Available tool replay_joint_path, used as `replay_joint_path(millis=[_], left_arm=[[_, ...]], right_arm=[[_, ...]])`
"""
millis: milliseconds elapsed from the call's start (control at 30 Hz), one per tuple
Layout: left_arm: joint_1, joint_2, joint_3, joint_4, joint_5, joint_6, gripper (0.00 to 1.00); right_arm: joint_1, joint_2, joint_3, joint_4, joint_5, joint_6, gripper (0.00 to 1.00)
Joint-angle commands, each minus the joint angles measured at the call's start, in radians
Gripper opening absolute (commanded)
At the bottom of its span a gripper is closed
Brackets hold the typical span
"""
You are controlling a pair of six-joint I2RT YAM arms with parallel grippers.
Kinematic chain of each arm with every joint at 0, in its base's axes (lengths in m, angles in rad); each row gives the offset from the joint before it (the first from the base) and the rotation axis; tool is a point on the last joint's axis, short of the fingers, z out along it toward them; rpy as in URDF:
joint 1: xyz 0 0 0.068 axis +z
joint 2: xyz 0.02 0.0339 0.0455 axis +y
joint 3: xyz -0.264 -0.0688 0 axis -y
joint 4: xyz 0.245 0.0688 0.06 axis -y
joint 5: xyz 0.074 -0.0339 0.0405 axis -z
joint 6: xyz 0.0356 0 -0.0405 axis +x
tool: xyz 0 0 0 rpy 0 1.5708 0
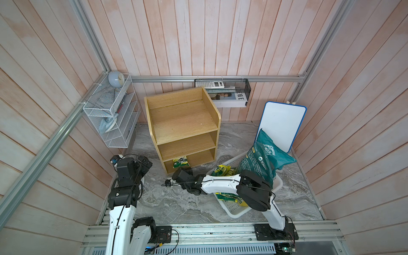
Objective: Take down the fertilizer bag from the shelf
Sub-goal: Pick up the fertilizer bag from the shelf.
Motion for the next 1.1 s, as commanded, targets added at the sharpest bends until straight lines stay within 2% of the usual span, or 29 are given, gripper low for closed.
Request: replay_joint_path(millis=[0, 267, 467, 800, 867, 900, 967, 1067], left_arm=[[0.005, -0.012, 0.011, 0.002, 0.000, 0.018, 1.00], [0.005, -0.015, -0.011, 0.012, 0.020, 0.007, 1.00], [0.004, -0.015, -0.015, 0.013, 0.019, 0.015, 1.00], [0.005, -0.023, -0.034, 0.018, 0.022, 0.010, 1.00], [0.004, -0.022, -0.034, 0.019, 0.022, 0.010, 1.00], [0.005, -0.021, -0.033, 0.022, 0.022, 0.010, 1.00], [0.005, -0.019, -0.029, 0.023, 0.022, 0.012, 1.00], [0.005, -0.016, -0.028, 0.024, 0.020, 0.012, 1.00]], right_arm=[[-0.020, 0.036, 0.075, 0.093, 0.025, -0.050, 0.64], [-0.065, 0.125, 0.189, -0.002, -0.048, 0.004, 0.63], [-0.060, 0.109, 0.165, -0.015, -0.107, 0.059, 0.63], [-0.071, 0.176, 0.220, -0.078, -0.122, 0.114, 0.63], [-0.083, 0.188, 0.231, -0.082, -0.124, 0.138, 0.58], [-0.087, 0.192, 0.235, -0.082, -0.123, 0.145, 0.52], [-0.094, 0.192, 0.232, -0.074, -0.112, 0.157, 0.30], [-0.096, 0.173, 0.216, -0.056, -0.097, 0.151, 0.12]])
